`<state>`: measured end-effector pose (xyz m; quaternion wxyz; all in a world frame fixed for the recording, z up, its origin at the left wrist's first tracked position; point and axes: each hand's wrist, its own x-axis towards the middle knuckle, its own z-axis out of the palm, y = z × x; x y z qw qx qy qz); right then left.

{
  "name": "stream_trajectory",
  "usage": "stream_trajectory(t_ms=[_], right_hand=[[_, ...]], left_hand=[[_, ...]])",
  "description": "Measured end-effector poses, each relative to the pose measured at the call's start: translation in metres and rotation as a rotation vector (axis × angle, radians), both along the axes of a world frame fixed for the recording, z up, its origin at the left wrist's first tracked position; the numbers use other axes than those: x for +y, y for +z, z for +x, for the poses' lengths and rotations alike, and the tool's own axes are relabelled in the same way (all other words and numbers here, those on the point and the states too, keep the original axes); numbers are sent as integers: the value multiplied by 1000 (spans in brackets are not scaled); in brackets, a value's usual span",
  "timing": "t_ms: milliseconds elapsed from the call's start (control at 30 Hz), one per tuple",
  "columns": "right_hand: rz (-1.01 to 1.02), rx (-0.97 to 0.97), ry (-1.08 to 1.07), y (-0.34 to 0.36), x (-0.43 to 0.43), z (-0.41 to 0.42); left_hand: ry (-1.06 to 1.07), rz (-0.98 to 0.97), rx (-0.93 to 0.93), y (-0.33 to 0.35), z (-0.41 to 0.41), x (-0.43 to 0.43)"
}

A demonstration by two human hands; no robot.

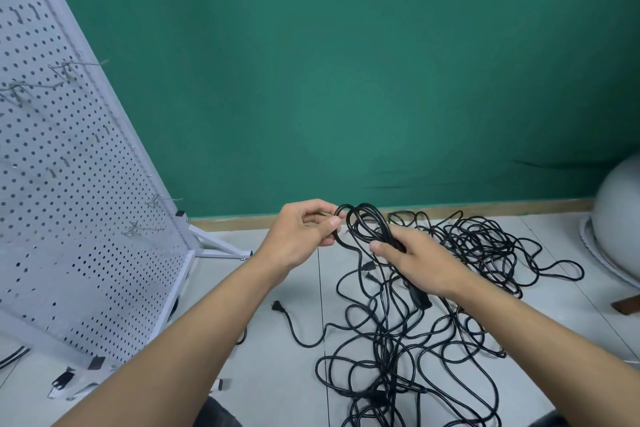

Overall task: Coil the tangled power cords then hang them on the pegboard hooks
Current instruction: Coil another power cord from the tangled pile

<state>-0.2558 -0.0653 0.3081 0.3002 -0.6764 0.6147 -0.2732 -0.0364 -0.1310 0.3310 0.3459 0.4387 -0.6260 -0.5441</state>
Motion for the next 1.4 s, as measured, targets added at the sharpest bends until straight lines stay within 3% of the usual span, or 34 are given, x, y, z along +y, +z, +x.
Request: stream_trajectory(t_ms=[133,300,533,700,833,967,1067,1233,1333,1400], right_hand=[[-65,-73,61,3,-2,-2],[139,-208,97,2,0,7],[250,-379,72,4,3,12],[362,-470,40,4,6,9],[365,-483,19,8,8,9],[362,-484,-13,4,6,11],[371,-369,46,9,8,15],[406,-338,47,16,10,16],[339,-417,-61,16,5,13],[290,-525,-153,18,2,8]], left_hand=[[-70,-8,80,7,1,2],[-43,-23,148,3,-2,3],[111,72,250,-5,-17,4],[100,51,176,-12,-22,9],[115,-162,-77,-11,-21,5],[177,-19,32,-9,-20,2],[212,73,136,-9,-23,6],[187,3,113,-10,-25,6],[127,-82,31,-12,-23,9],[34,-10,-18,-13,-22,12]])
